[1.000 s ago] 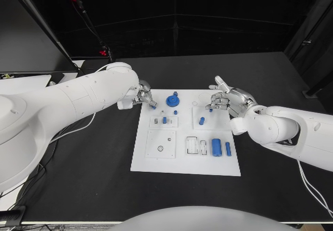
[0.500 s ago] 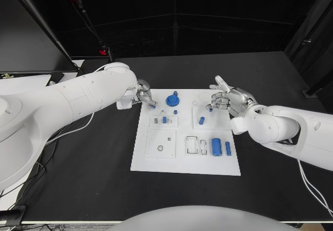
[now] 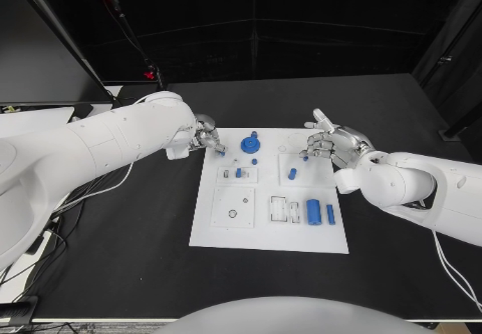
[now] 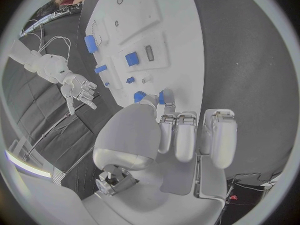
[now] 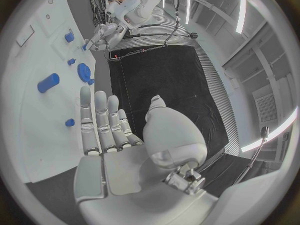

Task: Assemble the parts on the task board

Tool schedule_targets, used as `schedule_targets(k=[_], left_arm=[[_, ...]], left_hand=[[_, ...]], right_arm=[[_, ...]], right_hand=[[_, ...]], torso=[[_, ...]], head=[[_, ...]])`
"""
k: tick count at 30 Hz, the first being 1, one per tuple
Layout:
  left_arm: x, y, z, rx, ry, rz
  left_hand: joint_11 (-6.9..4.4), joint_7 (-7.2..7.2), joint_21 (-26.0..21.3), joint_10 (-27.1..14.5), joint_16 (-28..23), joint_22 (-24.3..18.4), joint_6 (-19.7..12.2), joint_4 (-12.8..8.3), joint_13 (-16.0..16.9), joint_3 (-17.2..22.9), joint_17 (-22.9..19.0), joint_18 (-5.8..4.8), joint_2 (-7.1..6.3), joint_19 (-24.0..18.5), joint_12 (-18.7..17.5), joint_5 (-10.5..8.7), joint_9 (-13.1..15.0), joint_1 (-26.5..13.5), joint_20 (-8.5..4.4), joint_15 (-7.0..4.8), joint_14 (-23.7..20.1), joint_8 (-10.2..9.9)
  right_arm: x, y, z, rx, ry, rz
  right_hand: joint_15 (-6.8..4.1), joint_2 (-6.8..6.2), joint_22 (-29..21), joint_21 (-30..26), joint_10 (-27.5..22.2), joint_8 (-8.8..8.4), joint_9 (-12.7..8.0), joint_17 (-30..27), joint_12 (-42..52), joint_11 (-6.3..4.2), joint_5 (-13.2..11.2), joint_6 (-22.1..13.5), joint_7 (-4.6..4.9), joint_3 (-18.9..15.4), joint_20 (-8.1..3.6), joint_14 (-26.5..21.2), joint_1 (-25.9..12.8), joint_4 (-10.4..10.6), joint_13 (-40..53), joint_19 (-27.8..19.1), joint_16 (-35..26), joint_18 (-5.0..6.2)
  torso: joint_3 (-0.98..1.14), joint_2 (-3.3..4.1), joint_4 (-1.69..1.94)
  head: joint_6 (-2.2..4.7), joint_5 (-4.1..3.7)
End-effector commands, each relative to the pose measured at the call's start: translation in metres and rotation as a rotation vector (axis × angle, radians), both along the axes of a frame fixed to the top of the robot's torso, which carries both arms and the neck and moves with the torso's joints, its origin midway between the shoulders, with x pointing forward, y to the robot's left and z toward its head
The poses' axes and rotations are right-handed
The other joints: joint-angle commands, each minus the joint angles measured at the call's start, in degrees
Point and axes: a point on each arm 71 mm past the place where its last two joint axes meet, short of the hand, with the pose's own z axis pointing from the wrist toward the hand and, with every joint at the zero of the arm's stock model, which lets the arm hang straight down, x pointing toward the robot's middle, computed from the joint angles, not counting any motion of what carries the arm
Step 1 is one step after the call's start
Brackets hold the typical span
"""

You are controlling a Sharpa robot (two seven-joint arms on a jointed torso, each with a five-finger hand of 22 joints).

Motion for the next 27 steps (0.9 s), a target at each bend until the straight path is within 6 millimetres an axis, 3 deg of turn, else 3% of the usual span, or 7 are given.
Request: schedule_targets(k=[1,10,13,27], left_arm=[[-0.001,0.002,0.004,-0.043,-0.022,0.009],[-0.017,0.013,0.004,-0.065,0.001,0.004],[-0.022,0.014,0.004,-0.073,-0.001,0.001],[-0.042,0.010,0.000,-0.062,0.033,-0.022]], left_hand=[[-0.63,-0.10,-0.38,6.41,0.05,14.52,0.48,-0.04,14.90,0.37,15.09,0.06,4.09,4.44,0.19,0.32,0.07,4.72,-0.21,-0.36,5.91,0.33],[-0.60,-0.07,-0.38,6.41,0.05,14.52,0.51,-0.01,14.90,0.49,15.09,0.06,3.95,4.45,0.19,0.38,0.10,4.71,-0.21,-0.36,5.91,0.34],[-0.59,-0.06,-0.44,6.41,0.05,14.49,0.51,-0.01,14.90,0.52,15.09,0.09,3.90,4.36,0.19,0.41,0.10,4.72,-0.21,-0.36,5.91,0.35],[-0.57,-0.01,-0.57,6.41,0.05,14.42,0.52,-0.02,14.90,0.73,15.09,0.14,3.72,4.19,0.19,0.49,0.14,4.77,-0.21,-0.35,5.91,0.35]], right_arm=[[0.000,0.000,0.002,0.003,-0.010,0.000],[0.000,-0.002,0.002,0.002,-0.018,-0.005],[0.000,-0.002,0.002,0.003,-0.019,-0.005],[0.000,-0.002,0.002,0.004,-0.020,-0.005]], right_hand=[[0.08,0.13,-0.10,-0.13,-0.16,0.38,-0.07,-0.08,0.26,0.05,0.31,-0.49,6.50,-0.35,0.15,-0.35,0.38,0.07,-0.08,-0.05,0.29,0.96],[0.09,0.14,-0.10,-0.13,-0.18,0.41,-0.09,-0.13,0.28,0.05,0.33,-0.50,6.50,-0.35,0.15,-0.37,0.40,0.07,-0.12,-0.05,0.32,0.95],[0.09,0.14,-0.10,-0.13,-0.18,0.41,-0.09,-0.13,0.28,0.05,0.33,-0.50,6.50,-0.35,0.15,-0.37,0.40,0.07,-0.12,-0.05,0.32,0.95],[0.09,0.14,-0.11,-0.13,-0.20,0.43,-0.11,-0.15,0.29,0.05,0.33,-0.51,6.50,-0.35,0.16,-0.39,0.40,0.07,-0.15,-0.06,0.34,0.95]], torso=[[0.07,-0.05,-0.05],[0.15,-0.09,0.50],[0.06,-0.06,0.41],[0.13,-0.07,0.30]], head=[[0.06,0.21],[-0.13,0.13],[-0.18,0.24],[-0.49,0.85]])
